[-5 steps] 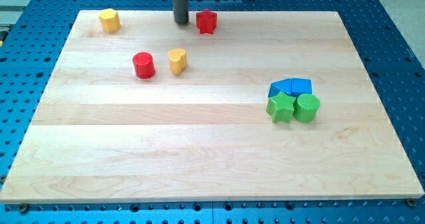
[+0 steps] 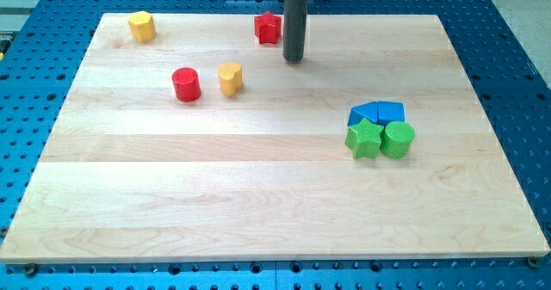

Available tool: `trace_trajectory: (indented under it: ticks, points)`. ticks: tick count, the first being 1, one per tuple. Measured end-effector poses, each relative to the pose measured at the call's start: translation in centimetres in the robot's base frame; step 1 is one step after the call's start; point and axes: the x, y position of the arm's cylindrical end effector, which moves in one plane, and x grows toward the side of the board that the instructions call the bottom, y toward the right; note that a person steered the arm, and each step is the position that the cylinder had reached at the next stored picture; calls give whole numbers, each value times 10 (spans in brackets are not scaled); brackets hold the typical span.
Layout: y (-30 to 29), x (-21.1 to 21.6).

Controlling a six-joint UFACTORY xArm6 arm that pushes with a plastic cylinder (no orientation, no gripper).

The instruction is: Slide the triangle to the top right side of the board

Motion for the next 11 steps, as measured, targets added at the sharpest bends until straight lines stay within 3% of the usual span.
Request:
trace_trajectory:
  ticks: [1,2,3,4,5,9,11]
  points:
    - [16,18]
    - [69,27]
    - [169,52]
    - [226,144]
    - [217,167]
    - [61,167]
    - [54,135]
